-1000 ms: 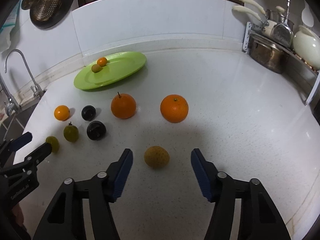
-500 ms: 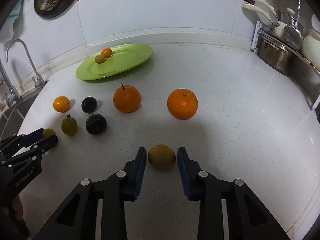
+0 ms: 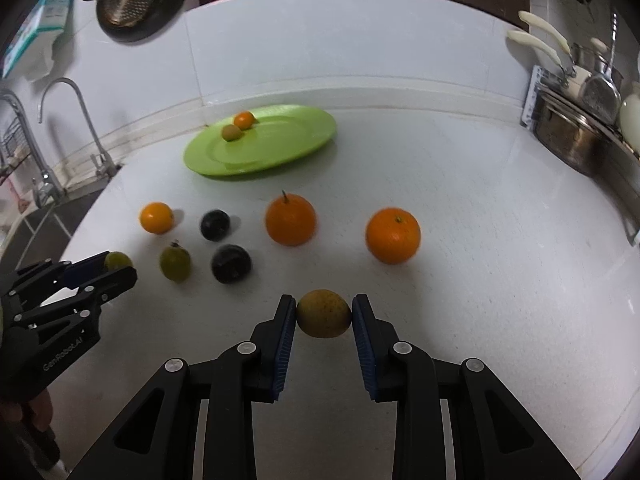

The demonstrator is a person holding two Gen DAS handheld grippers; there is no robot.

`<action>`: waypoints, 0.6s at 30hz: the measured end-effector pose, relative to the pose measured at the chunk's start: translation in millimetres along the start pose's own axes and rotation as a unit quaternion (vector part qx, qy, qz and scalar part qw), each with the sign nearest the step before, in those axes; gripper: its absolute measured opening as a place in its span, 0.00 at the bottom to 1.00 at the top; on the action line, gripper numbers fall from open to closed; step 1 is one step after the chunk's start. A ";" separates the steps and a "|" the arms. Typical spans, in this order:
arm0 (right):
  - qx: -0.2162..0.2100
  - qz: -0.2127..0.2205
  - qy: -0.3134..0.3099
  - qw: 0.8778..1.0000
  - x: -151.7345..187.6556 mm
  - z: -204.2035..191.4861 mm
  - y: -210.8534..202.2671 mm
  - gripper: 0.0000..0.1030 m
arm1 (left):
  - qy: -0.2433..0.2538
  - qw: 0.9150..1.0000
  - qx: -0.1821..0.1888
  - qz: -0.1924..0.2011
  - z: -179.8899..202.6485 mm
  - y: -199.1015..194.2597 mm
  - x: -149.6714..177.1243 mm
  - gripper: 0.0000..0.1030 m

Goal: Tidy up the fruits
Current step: 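Grasp a brown round fruit with the right tool while the left tool grasps a yellow-green fruit, then carry both fruits onto the green plate and open both tools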

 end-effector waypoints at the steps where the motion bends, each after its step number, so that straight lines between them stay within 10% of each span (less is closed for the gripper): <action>1: -0.003 0.004 -0.002 1.000 -2.1 -1.9 -2.9 0.29 | -0.001 1.000 0.003 0.003 0.0 -3.3 -1.2 0.29; 18: -0.043 0.060 -0.055 0.996 -36.9 -39.8 -38.0 0.29 | 0.003 0.998 0.018 0.054 -6.0 -45.3 -22.8 0.29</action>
Point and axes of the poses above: each gripper's, at about its wrist camera, not at the fingertips, and y roughly the way its jaws point, z to its right, x to its underside, the point moved 7 cm from there along y, roughly the way its jaws point, and after that the axes turned 11 degrees about -z, right-handed, at the moved point
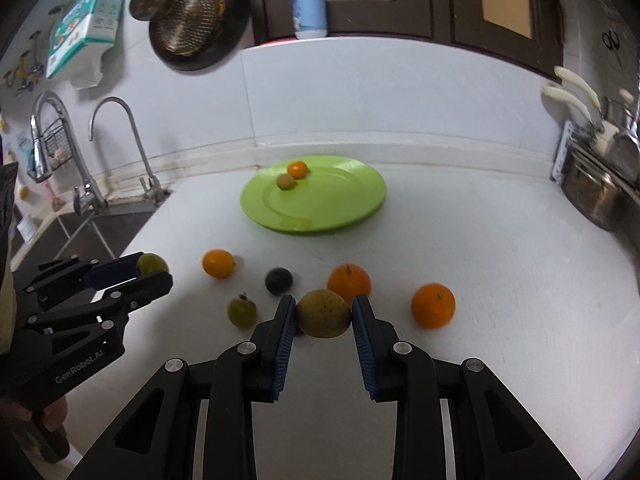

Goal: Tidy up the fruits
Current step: 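Carry both fruits onto the green plate and open both tools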

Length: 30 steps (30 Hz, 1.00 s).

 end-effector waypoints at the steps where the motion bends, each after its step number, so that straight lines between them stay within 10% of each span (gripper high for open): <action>1: -0.003 0.002 -0.003 1.000 -2.3 -2.2 -0.4 0.29 | 0.001 1.000 0.001 0.002 0.0 -0.9 -1.7 0.29; 30: -0.054 0.062 -0.037 0.996 -111.3 -5.9 9.3 0.29 | 0.016 0.999 0.003 0.044 -12.7 9.1 -92.5 0.29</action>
Point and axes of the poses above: each gripper's, at about its wrist camera, not at the fingertips, and y roughly the way its jaws point, z to its right, x to its underside, the point moved 7 cm from there along y, roughly the way its jaws point, and after that the axes turned 11 degrees about -z, right-handed, at the moved point
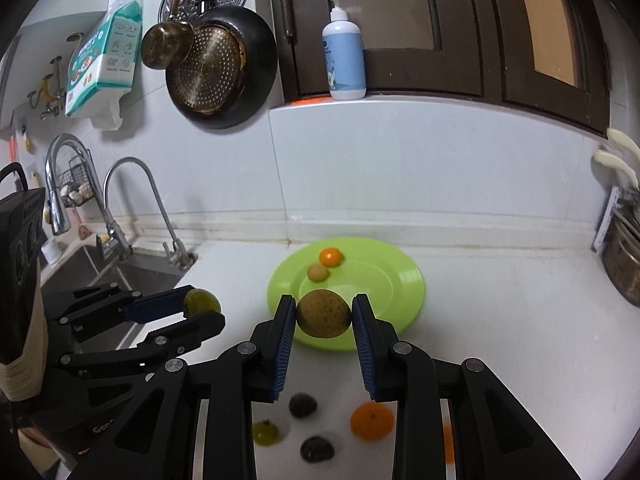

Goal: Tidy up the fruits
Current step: 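Carry both fruits onto the green plate and open both tools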

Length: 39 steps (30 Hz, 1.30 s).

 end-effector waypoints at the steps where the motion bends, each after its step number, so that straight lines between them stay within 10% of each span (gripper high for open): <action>1: -0.001 0.000 -0.001 1.000 -2.7 0.8 2.0 0.29 | 0.002 1.000 0.000 0.001 -0.2 1.6 -3.2 0.29; 21: -0.026 -0.100 0.023 0.994 -37.6 41.4 97.4 0.29 | 0.020 0.998 0.024 -0.061 -11.5 89.2 -45.7 0.29; 39: -0.026 -0.227 0.029 0.973 -4.3 52.2 173.9 0.29 | -0.006 0.981 0.052 -0.187 -21.5 170.9 -13.7 0.29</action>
Point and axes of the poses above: each gripper's, at about its wrist camera, not at the fingertips, and y roughly the way its jaws point, z to its right, x to its underside, the point moved 7 cm from there along y, roughly the way its jaws point, and after that the axes turned 11 degrees about -z, right-handed, at the moved point
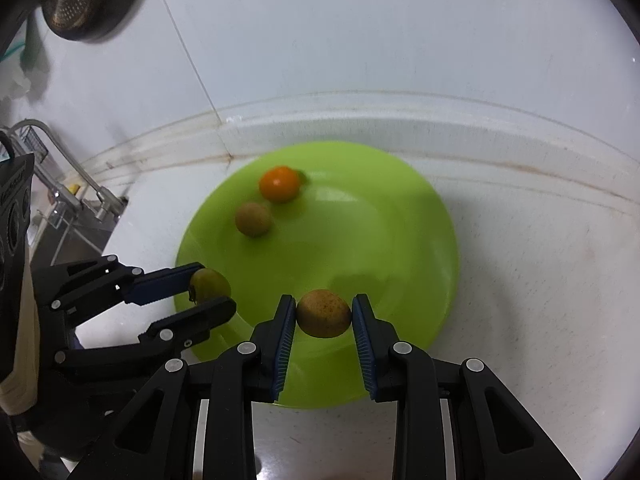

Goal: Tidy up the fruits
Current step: 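Carry both fruits onto the green plate and open both tools, then lift both open tools away from the plate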

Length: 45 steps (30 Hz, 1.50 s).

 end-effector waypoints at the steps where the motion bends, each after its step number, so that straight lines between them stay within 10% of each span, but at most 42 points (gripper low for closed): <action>1: 0.000 -0.003 0.000 1.000 0.3 0.1 1.2 0.29 | 0.000 1.000 0.000 -0.002 0.0 1.1 0.7 0.29; 13: 0.024 0.012 -0.002 1.000 1.9 4.0 1.3 0.35 | -0.004 1.000 -0.013 0.007 -2.9 -11.5 4.0 0.40; 33: 0.050 0.171 -0.027 0.984 52.8 -31.2 -130.6 0.53 | -0.005 0.988 -0.065 0.142 15.1 -141.2 46.2 0.77; 45: 0.061 0.223 -0.033 0.972 100.3 -49.9 -172.3 0.59 | -0.002 0.977 -0.086 0.193 35.4 -182.5 98.3 0.79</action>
Point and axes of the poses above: each gripper's, at about its wrist camera, not at the fingertips, and y roughly the way its jaws point, z to its right, x to its underside, the point moved 7 cm from there along y, roughly the way its jaws point, and after that the axes turned 11 degrees about -z, right-handed, at the moved point
